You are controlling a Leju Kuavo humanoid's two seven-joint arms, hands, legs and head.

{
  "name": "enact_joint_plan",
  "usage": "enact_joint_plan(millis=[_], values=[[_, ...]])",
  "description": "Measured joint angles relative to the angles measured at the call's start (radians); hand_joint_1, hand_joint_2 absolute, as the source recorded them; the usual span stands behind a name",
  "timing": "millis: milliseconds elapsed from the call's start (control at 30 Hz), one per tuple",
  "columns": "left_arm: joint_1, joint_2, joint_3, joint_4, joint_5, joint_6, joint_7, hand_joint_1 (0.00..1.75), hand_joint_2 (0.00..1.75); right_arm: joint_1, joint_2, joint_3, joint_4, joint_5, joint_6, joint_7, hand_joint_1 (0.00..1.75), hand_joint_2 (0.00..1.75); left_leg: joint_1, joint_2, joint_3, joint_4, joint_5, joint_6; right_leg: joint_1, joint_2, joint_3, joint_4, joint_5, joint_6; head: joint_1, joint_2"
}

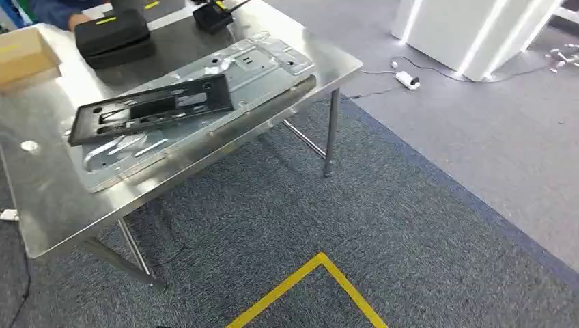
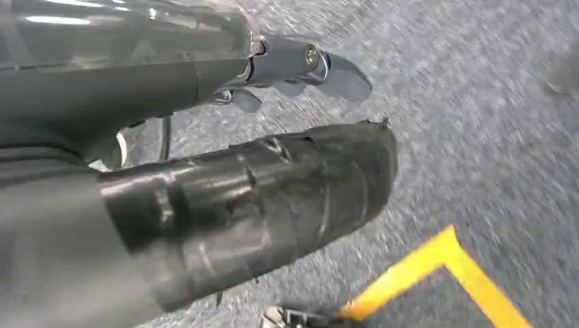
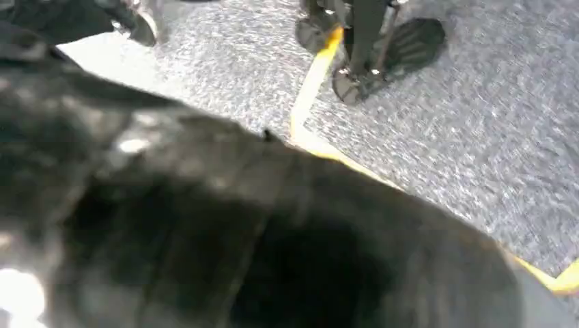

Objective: Take the parts from the cabinet and place them on the table.

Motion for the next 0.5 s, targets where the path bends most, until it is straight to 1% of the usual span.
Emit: enact_joint_plan(millis=[33, 67, 100, 133, 167, 200, 233, 267, 300, 333, 367, 400, 433, 467, 500], values=[[0.002, 0.0, 0.0, 0.0, 0.0, 0.0, 0.0, 0.0, 0.0, -0.001, 0.0, 0.0, 0.0, 0.0, 0.003, 0.0, 0.0, 0.0, 0.0, -0.003, -0.037, 0.074, -0.026, -0.001, 0.002, 0.012, 0.0, 0.0, 0.0, -0.001, 0.0, 0.0], [0.003, 0.0, 0.0, 0.0, 0.0, 0.0, -0.001, 0.0, 0.0, -0.001, 0.0, 0.0, 0.0, 0.001, 0.003, 0.0, 0.0, 0.0, 0.0, -0.003, -0.061, 0.119, -0.031, -0.002, 0.004, 0.025, 0.0, 0.002, 0.0, -0.001, 0.0, 0.0], [0.002, 0.0, 0.0, 0.0, 0.0, 0.0, -0.001, 0.0, 0.0, 0.0, 0.0, 0.0, 0.0, 0.001, 0.003, 0.0, 0.0, 0.0, 0.0, -0.003, -0.063, 0.115, -0.01, -0.001, 0.004, 0.038, 0.001, 0.004, -0.001, -0.002, 0.0, 0.0], [0.003, 0.002, 0.0, 0.0, 0.0, 0.0, -0.001, 0.0, 0.0, 0.0, 0.0, 0.0, 0.0, 0.002, 0.003, 0.0, 0.0, 0.0, 0.0, -0.003, -0.045, 0.064, 0.033, 0.0, 0.004, 0.052, 0.002, 0.006, -0.001, -0.001, 0.0, 0.0], [0.002, 0.003, 0.0, 0.0, 0.0, 0.0, -0.001, 0.0, 0.0, 0.0, 0.002, 0.0, 0.0, 0.002, 0.003, 0.001, 0.0, 0.0, 0.0, -0.011, -0.005, -0.028, 0.089, 0.003, 0.003, 0.068, 0.003, 0.009, -0.003, 0.001, 0.0, 0.0], [0.002, 0.004, 0.0, 0.0, 0.0, 0.0, -0.001, 0.0, 0.0, 0.0, 0.003, 0.0, 0.0, 0.003, 0.003, 0.003, 0.0, 0.0, 0.001, -0.034, 0.033, -0.116, 0.133, 0.008, 0.003, 0.08, 0.004, 0.012, -0.004, 0.003, 0.0, 0.0], [0.005, 0.006, 0.0, 0.0, 0.0, 0.0, -0.001, 0.0, 0.0, 0.0, 0.006, 0.0, 0.001, 0.004, 0.003, 0.006, 0.0, 0.0, 0.002, -0.087, 0.05, -0.165, 0.133, 0.014, 0.003, 0.087, -0.001, 0.016, -0.005, 0.007, 0.0, 0.0], [0.004, 0.006, 0.0, 0.0, 0.0, 0.0, -0.001, 0.0, 0.0, -0.003, 0.006, 0.0, 0.001, 0.005, 0.002, 0.007, 0.0, 0.0, 0.004, -0.087, 0.053, -0.185, 0.13, 0.015, 0.006, 0.098, -0.008, 0.024, -0.007, 0.013, 0.0, 0.0], [0.001, 0.007, 0.0, 0.0, -0.002, 0.0, 0.0, 0.0, 0.0, -0.003, 0.008, 0.0, 0.001, 0.005, 0.002, 0.008, 0.0, 0.0, -0.001, -0.08, 0.051, -0.182, 0.131, 0.017, 0.001, 0.103, -0.012, 0.021, -0.003, 0.02, 0.0, 0.0], [-0.004, 0.008, 0.0, 0.0, -0.003, 0.0, 0.0, 0.0, 0.0, 0.001, 0.009, 0.0, 0.002, 0.005, 0.002, 0.009, 0.0, 0.0, -0.004, -0.071, 0.053, -0.18, 0.13, 0.023, -0.001, 0.115, -0.013, 0.016, -0.001, 0.029, 0.0, 0.0], [-0.005, 0.008, 0.0, 0.0, -0.003, -0.001, 0.0, 0.0, 0.0, 0.003, 0.011, 0.0, 0.002, 0.005, 0.002, 0.009, 0.0, 0.0, -0.005, -0.063, 0.058, -0.185, 0.134, 0.03, -0.002, 0.125, -0.014, 0.013, 0.003, 0.036, 0.0, 0.0], [-0.005, 0.008, 0.0, 0.0, -0.003, -0.001, 0.0, 0.0, 0.0, 0.003, 0.011, 0.0, 0.003, 0.005, 0.001, 0.009, 0.0, 0.0, 0.01, -0.046, 0.065, -0.202, 0.145, 0.042, -0.001, 0.125, -0.013, 0.019, 0.0, 0.038, 0.0, 0.0], [-0.004, 0.01, 0.0, 0.0, -0.005, -0.002, 0.0, 0.0, 0.0, 0.003, 0.011, 0.0, 0.003, 0.005, 0.0, 0.009, 0.0, 0.0, 0.006, -0.035, 0.069, -0.208, 0.147, 0.045, 0.004, 0.076, -0.023, 0.041, -0.017, 0.042, 0.002, 0.0], [-0.004, 0.01, 0.0, 0.0, -0.006, -0.003, 0.0, 0.0, 0.0, 0.001, 0.013, 0.0, 0.003, 0.005, 0.0, 0.01, 0.0, 0.0, 0.006, -0.024, 0.071, -0.209, 0.147, 0.052, 0.003, 0.042, -0.052, 0.099, -0.055, 0.046, 0.008, 0.0], [-0.003, 0.01, 0.0, 0.0, -0.006, -0.005, 0.0, 0.0, 0.0, 0.0, 0.013, 0.0, 0.003, 0.005, 0.0, 0.01, 0.0, 0.0, 0.004, -0.011, 0.07, -0.209, 0.146, 0.053, 0.0, 0.025, -0.09, 0.174, -0.094, 0.051, 0.008, 0.0]])
